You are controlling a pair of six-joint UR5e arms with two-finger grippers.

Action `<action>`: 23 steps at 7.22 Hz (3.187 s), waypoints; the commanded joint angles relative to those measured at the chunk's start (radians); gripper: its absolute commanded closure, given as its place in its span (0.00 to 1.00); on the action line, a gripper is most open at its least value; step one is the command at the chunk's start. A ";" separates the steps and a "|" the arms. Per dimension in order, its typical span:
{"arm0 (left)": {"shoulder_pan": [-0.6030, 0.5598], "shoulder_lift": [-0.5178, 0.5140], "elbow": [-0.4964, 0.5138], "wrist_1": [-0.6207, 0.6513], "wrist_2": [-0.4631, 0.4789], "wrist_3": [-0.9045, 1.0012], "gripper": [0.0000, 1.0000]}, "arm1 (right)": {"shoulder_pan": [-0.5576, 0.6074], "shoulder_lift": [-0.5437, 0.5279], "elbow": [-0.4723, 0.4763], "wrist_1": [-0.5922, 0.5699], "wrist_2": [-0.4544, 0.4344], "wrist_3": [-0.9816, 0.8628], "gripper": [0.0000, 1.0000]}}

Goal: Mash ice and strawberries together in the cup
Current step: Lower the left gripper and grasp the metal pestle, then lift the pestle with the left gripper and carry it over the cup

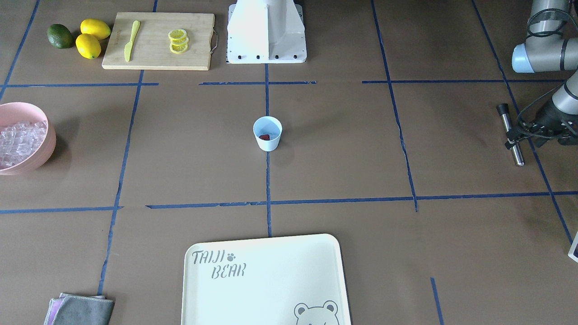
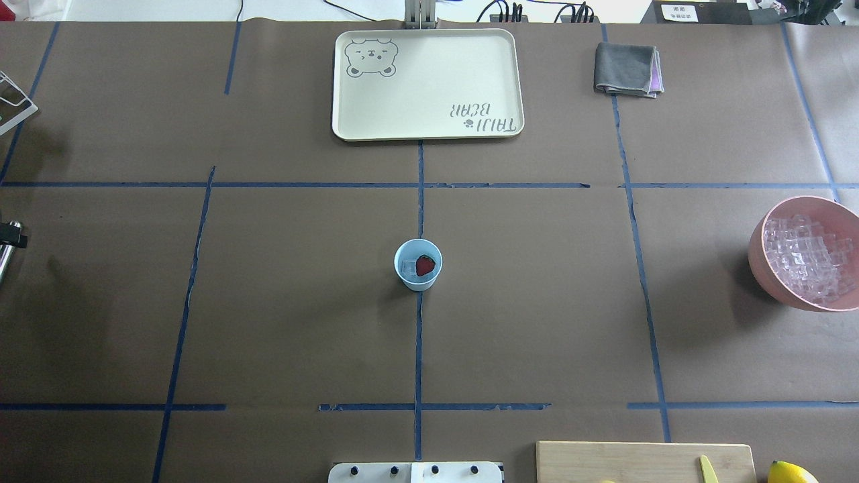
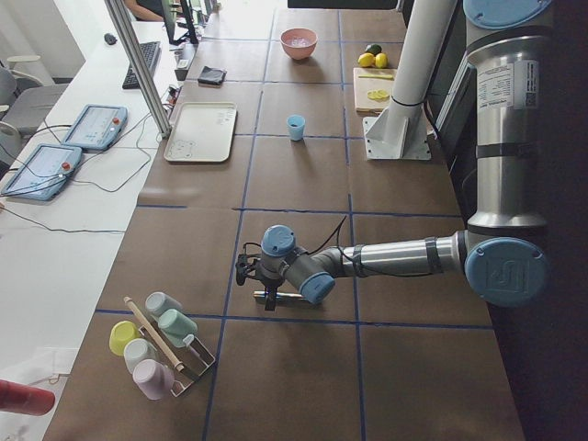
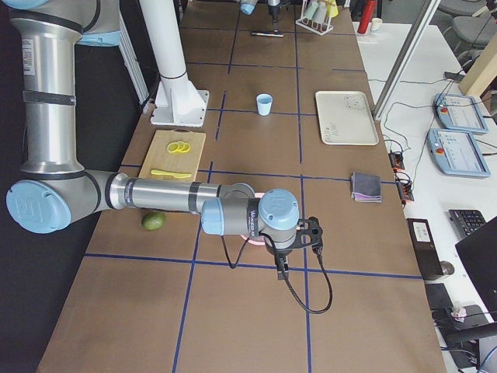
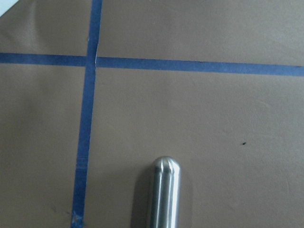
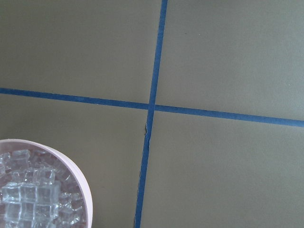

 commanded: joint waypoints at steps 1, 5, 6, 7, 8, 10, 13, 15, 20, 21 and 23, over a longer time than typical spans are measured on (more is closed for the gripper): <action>0.007 -0.005 0.031 -0.016 0.000 0.000 0.00 | 0.000 -0.001 0.002 0.000 0.000 0.000 0.00; 0.027 -0.005 0.031 -0.018 -0.001 -0.003 0.11 | 0.000 -0.004 0.002 0.000 0.000 -0.002 0.01; 0.027 -0.005 0.031 -0.018 -0.002 -0.003 0.26 | 0.000 -0.004 0.004 0.000 0.000 -0.002 0.00; 0.027 -0.004 0.029 -0.020 -0.002 -0.002 0.56 | 0.000 -0.004 0.002 0.000 0.002 -0.002 0.01; 0.027 -0.002 0.029 -0.020 -0.006 -0.002 0.79 | 0.000 -0.004 0.004 0.000 0.000 -0.002 0.00; 0.022 0.001 0.014 -0.017 -0.012 0.000 1.00 | 0.000 -0.001 0.004 0.000 0.002 -0.002 0.00; 0.005 0.004 -0.212 0.136 -0.078 0.000 1.00 | 0.005 -0.001 0.007 0.000 0.003 -0.002 0.01; -0.006 -0.048 -0.350 0.138 -0.008 0.015 1.00 | 0.015 0.004 0.010 -0.002 0.005 -0.003 0.00; 0.236 -0.169 -0.708 0.109 0.518 -0.014 1.00 | 0.012 0.005 0.030 -0.012 0.006 -0.003 0.00; 0.348 -0.175 -0.721 0.088 0.699 -0.050 1.00 | 0.012 0.005 0.033 -0.014 0.006 -0.003 0.00; 0.532 -0.177 -0.710 -0.091 1.054 -0.042 1.00 | 0.012 0.005 0.033 -0.014 0.006 -0.003 0.01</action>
